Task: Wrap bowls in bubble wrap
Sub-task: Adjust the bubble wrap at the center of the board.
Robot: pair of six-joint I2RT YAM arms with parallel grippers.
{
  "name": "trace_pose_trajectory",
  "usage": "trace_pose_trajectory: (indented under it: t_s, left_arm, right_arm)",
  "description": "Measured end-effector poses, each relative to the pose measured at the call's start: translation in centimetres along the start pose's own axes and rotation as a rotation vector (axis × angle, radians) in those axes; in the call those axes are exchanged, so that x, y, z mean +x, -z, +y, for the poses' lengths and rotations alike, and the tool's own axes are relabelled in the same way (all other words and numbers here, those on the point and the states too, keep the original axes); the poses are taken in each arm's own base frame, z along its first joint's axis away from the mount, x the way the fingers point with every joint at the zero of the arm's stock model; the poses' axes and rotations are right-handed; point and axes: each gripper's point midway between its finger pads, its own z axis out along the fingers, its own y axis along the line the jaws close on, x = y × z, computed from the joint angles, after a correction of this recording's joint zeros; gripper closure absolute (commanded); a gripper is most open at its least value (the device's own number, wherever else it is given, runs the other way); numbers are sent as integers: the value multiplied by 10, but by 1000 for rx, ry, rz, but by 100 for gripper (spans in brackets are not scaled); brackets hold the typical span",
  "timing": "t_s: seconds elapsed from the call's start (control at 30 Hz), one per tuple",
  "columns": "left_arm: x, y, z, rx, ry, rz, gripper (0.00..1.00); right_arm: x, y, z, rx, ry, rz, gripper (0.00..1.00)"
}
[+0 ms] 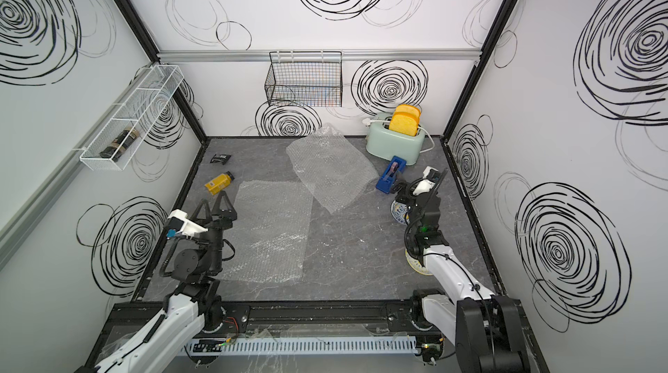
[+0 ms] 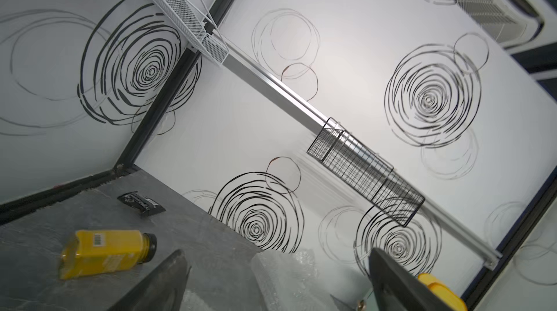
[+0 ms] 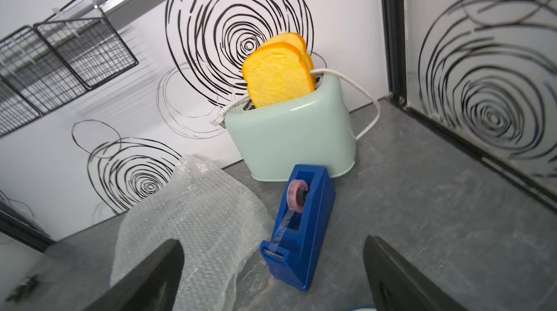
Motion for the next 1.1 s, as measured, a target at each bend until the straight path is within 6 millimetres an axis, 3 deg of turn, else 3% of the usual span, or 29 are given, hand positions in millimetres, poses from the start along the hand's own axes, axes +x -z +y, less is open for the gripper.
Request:
trace_pose_trajectory:
  t_s: [0.1, 0.23, 0.5, 0.6, 0.67, 0.77, 0.9, 1.1]
  left_arm:
    - [14, -5, 1, -29, 55, 83, 4]
    - [28, -24, -20, -56, 70, 250, 4]
    - [34, -31, -72, -9, 66, 511, 3]
    - [41, -28, -87, 15, 18, 640, 4]
    - [47, -20, -87, 23, -17, 704, 3]
    - [55, -1, -75, 17, -54, 771, 3]
    - [61, 22, -53, -10, -76, 803, 3]
    - [55, 22, -43, -35, -92, 790, 3]
  right_arm:
    - [14, 2, -3, -49, -136, 102, 1]
    - [50, 12, 28, -165, -205, 284, 7]
    - [124, 64, 151, -498, -107, 660, 16]
    - [168, 87, 187, -570, -63, 826, 20]
    - [205, 103, 204, -583, -15, 952, 24]
    - [249, 119, 221, -588, 51, 1083, 41]
    - [299, 132, 228, -555, 123, 1225, 42]
    - [337, 154, 243, -563, 268, 1309, 50]
